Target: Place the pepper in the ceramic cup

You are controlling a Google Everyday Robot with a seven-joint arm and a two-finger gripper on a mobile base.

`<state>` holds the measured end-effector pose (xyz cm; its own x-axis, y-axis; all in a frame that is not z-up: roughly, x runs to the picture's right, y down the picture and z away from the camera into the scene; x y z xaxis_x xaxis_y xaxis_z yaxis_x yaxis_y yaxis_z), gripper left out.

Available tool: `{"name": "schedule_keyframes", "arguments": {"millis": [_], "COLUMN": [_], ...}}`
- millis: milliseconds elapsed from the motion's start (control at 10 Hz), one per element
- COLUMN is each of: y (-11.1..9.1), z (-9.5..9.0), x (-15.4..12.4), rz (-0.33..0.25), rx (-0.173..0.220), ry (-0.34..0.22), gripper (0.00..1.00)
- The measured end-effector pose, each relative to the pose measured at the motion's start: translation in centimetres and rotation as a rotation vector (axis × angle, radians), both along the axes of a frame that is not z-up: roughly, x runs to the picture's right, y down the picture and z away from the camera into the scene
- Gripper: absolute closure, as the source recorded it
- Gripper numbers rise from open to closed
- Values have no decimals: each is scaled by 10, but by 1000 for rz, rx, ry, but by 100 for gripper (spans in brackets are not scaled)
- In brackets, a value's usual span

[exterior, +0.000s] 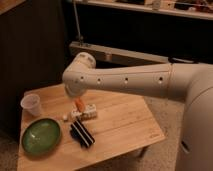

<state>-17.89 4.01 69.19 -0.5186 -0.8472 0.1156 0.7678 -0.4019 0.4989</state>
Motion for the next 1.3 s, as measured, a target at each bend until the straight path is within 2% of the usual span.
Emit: {"name": "schedule_keyframes", "arguments": {"millis": [200,400,700,800,1000,1100,1200,1300], "y": [12,18,24,19,-7,-25,-38,-61], "z": [0,2,2,1,-6,-10,-11,-11], "x": [-28,-57,-111,-127,-149,-152,-150,-144], "rz": [-29,-49,-92,-93,-72,-45,-20,17], "rx": [-8,-20,4,28,89,119,134,151], "ry": [-90,-140,-193,-203,-214,-210,-209,-208], "gripper": [100,100,100,100,100,100,100,100]}}
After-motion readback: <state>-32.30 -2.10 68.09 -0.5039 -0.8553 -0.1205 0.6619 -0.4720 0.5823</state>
